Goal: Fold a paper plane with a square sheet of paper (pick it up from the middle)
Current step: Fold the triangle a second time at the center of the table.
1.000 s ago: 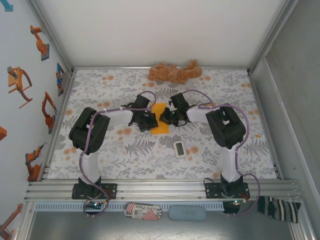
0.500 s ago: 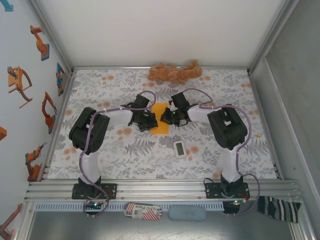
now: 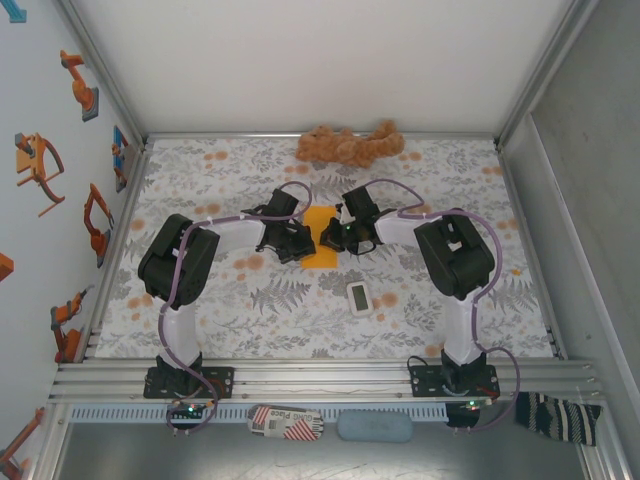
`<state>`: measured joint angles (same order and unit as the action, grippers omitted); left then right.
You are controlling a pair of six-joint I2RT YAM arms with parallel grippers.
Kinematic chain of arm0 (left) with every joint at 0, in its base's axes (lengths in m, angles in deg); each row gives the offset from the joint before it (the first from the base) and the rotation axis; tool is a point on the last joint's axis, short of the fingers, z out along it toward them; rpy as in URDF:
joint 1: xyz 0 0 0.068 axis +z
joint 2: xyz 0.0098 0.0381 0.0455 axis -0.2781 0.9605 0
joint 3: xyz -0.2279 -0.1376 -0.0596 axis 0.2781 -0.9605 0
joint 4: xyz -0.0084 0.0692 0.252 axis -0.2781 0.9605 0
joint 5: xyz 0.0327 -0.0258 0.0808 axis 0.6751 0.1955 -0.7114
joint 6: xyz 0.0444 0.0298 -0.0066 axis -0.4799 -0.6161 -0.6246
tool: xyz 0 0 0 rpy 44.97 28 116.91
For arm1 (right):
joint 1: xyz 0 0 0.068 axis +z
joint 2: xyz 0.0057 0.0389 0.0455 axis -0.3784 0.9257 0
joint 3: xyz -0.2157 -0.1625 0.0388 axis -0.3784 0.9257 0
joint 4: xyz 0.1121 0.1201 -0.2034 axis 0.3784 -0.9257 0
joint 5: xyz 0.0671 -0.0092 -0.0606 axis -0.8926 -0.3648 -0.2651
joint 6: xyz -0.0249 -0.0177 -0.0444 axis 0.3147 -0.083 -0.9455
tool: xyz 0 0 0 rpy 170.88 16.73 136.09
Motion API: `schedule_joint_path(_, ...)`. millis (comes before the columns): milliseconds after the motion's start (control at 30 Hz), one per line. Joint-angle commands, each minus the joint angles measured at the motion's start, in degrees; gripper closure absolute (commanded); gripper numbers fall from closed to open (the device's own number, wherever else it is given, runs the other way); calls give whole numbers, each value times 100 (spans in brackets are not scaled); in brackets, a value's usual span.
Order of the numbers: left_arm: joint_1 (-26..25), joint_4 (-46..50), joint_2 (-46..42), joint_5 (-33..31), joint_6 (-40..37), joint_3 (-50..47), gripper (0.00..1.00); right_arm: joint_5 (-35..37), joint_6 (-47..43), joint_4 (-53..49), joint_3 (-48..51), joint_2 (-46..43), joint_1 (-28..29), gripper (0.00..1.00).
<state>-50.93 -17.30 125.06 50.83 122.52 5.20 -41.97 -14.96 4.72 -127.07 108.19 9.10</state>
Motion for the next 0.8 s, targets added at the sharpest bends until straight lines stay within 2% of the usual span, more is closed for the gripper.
schedule_joint_path(0, 33, 235, 61, -89, -127, -54, 100, 27, -60, -234, -112, 174, 48, 100)
schedule_joint_path(133, 22, 216, -154, -9, -179, 21, 100, 320, -12, -506, -86, 292, 48, 100)
schedule_joint_path(267, -46, 185, -524, -111, -131, -26, 94, 461, 114, -549, 28, 335, 26, 100)
schedule_joint_path(467, -63, -735, -785, -78, 684, -717, 82, 509, 180, -549, 88, 389, 13, 100)
schedule_joint_path(767, -94, -1537, -634, 169, 1300, -1090, 78, 536, 195, -580, 80, 432, 13, 100)
